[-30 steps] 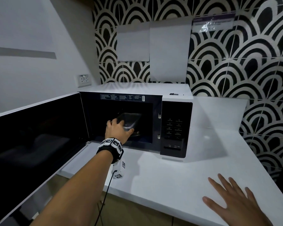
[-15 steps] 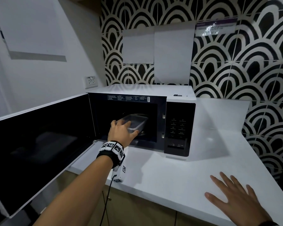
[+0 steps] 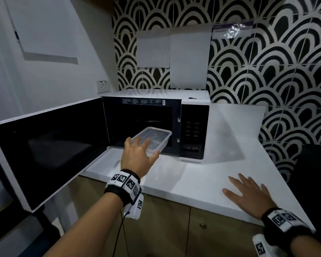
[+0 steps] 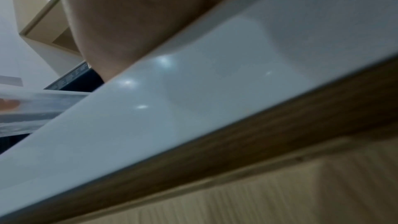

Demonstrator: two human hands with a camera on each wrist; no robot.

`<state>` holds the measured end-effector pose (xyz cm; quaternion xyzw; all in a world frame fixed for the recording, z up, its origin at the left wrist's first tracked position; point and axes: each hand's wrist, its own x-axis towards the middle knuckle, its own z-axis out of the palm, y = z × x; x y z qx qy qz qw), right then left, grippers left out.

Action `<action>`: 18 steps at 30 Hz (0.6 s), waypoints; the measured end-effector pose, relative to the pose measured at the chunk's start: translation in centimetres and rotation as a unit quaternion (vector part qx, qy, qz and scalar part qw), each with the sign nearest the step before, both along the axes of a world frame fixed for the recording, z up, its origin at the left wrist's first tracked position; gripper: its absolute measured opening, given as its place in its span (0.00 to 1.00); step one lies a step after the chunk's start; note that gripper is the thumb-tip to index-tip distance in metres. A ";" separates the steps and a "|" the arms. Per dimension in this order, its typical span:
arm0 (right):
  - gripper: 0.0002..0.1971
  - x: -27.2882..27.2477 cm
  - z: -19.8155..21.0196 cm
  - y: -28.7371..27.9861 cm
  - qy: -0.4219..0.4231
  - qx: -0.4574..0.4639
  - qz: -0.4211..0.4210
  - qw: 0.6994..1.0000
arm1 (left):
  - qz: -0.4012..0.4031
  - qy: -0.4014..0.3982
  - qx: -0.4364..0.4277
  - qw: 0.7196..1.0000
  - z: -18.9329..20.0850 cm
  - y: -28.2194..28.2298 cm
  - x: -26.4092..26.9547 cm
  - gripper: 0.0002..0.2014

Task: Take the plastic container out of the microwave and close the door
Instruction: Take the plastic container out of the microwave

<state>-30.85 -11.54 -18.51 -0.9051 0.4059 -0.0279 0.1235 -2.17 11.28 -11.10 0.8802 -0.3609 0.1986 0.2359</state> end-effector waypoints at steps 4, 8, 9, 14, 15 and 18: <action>0.42 -2.8 -0.2 -1.4 0.017 -0.011 -0.037 0.999 | -0.007 -0.002 -0.002 1.000 -1.0 0.7 -3.5 0.33; 0.44 -6.3 -0.1 -3.6 0.048 -0.015 -0.093 0.994 | -0.019 0.016 -0.014 1.000 -2.1 1.1 -6.9 0.34; 0.44 -6.9 -0.1 -3.9 0.050 -0.008 -0.103 0.993 | -0.025 0.017 -0.014 0.999 -2.3 1.1 -7.8 0.34; 0.43 -7.3 -0.2 -3.7 0.016 0.013 -0.112 0.994 | -0.084 0.021 -0.015 0.996 -2.9 -0.5 -12.8 0.34; 0.43 -7.3 -0.2 -3.7 0.008 0.014 -0.112 0.994 | -0.096 0.022 -0.015 0.995 -2.9 -1.2 -13.7 0.34; 0.43 -7.3 -0.3 -3.6 0.001 0.015 -0.112 0.994 | -0.126 0.012 -0.011 0.992 -2.8 -3.4 -16.2 0.35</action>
